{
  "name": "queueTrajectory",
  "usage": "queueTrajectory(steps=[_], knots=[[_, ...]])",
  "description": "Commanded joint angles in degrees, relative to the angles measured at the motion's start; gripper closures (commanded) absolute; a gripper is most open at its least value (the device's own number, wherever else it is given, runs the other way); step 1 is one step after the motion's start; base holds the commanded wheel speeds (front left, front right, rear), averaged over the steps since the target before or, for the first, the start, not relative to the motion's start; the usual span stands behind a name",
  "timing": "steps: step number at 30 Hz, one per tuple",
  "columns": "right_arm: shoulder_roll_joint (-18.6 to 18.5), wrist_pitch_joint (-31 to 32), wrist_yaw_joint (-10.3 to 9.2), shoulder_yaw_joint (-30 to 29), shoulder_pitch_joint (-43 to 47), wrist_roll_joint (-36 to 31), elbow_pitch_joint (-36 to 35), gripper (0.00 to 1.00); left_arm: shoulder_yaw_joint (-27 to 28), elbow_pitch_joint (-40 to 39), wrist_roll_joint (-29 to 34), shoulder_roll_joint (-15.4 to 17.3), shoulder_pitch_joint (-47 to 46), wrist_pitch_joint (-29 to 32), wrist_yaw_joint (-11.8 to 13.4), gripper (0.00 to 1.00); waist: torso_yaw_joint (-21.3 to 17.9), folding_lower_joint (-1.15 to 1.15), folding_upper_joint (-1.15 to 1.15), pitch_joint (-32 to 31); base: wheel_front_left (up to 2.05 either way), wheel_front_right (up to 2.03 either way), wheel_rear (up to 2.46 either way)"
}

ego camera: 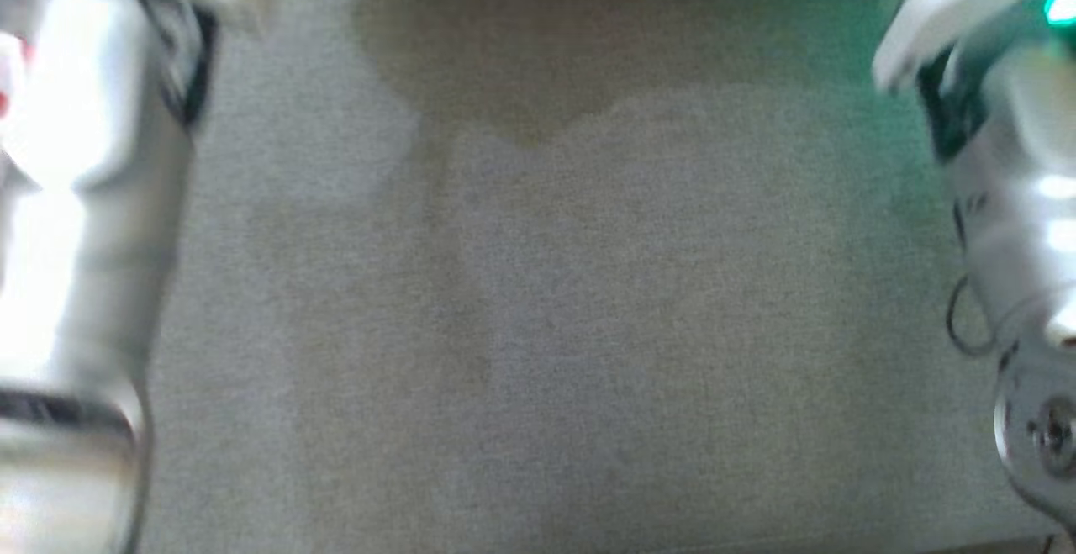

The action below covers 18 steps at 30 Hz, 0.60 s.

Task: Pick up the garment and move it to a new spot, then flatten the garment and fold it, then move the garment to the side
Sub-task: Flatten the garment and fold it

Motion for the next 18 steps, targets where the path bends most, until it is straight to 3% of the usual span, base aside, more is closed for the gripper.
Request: queueTrajectory(steps=[1,11,18], knots=[[-0.1,0.1,-0.05,1.5,-1.3,0.5,-1.3,1.0,1.0,-2.7,-0.5,2.9,-0.8,-0.4,0.2,1.0,0.5,0.0,0.0,-1.3,0.0,0.0,0.0],[-2.6,5.0,-0.05,16.7,9.0,9.0,2.1,1.0,-7.3,-13.0,-5.1,7.2,22.4,-0.4,0.1,1.0,1.5,0.0,0.0,-8.3,0.0,0.0,0.0],[-6.1,7.1,-0.05,28.4,16.5,18.7,-2.5,1.0,-8.5,-20.7,-6.8,9.9,31.8,1.7,0.9,1.0,1.7,0.0,0.0,-12.7,0.0,0.0,0.0]])
